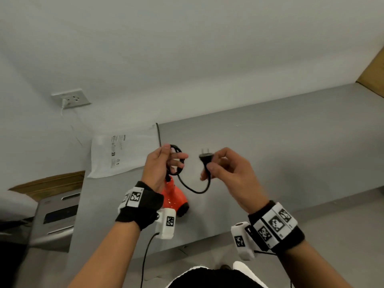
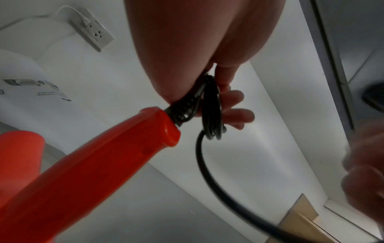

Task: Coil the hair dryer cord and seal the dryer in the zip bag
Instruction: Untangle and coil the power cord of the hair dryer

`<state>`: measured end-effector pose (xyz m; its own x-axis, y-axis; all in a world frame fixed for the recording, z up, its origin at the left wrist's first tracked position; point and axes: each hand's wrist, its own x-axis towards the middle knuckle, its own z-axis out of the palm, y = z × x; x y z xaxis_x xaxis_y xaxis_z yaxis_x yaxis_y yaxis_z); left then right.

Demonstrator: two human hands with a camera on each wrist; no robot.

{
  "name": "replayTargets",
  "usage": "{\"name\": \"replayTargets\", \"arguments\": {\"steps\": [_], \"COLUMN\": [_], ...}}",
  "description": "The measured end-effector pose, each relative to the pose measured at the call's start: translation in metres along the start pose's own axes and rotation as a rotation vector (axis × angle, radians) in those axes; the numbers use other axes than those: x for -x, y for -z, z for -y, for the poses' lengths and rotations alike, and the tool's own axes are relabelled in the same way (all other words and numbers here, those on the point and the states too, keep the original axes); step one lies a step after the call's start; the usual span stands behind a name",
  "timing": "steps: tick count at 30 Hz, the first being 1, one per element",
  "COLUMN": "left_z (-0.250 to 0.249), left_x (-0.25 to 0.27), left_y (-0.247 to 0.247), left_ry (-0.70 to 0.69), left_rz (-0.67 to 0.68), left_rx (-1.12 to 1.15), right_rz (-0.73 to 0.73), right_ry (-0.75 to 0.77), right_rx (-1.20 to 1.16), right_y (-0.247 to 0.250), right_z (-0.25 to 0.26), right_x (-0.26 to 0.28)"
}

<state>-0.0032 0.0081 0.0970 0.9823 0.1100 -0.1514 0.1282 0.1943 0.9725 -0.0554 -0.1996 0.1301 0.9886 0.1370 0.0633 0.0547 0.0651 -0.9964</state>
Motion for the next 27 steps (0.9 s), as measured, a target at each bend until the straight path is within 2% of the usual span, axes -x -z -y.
{"name": "replayTargets", "arguments": {"steps": [4, 7, 12, 16, 17, 20, 22, 24, 27], "left_z": [-0.004, -0.001, 0.006, 0.002, 0.002, -0.001, -0.001, -0.002, -0.004], "left_x": [0.01, 0.014, 0.015, 0.018, 0.018, 0.018, 0.015, 0.011, 0.008], "left_y": [-0.011, -0.013, -0.01, -0.004, -0.002, -0.003, -0.001, 0.008, 0.026], "left_ry": [0.029, 0.045, 0.034, 0.038, 0.048, 0.095, 0.134, 0.113, 0.089], "left_rz": [0.084, 0.111, 0.196, 0.166, 0.174, 0.211, 0.104, -0.027, 0.007], "left_rx": [-0.012, -0.055, 0.013, -0.015, -0.017, 0.05, 0.14, 0.165, 0.098], "right_rz": [-0.038, -0.058, 0.024, -0.045, -0.021, 0.188, 0.174, 0.132, 0.13], "right_ry": [-0.037, 0.029, 0.126, 0.088, 0.027, -0.123, -0.095, -0.085, -0.11], "right_rx": [0.369, 0.458, 0.639, 0.527, 0.483, 0.314, 0.248, 0.149, -0.041], "right_y": [-0.035, -0.044, -0.048, -0.036, -0.034, -0.035, -0.038, -0.037, -0.038], "right_z": [-0.025, -0.036, -0.039, -0.035, -0.036, -0.042, -0.044, -0.041, -0.037], "right_x": [-0.019, -0.028, -0.036, -0.047, -0.052, -0.062, -0.064, -0.064, -0.065]}}
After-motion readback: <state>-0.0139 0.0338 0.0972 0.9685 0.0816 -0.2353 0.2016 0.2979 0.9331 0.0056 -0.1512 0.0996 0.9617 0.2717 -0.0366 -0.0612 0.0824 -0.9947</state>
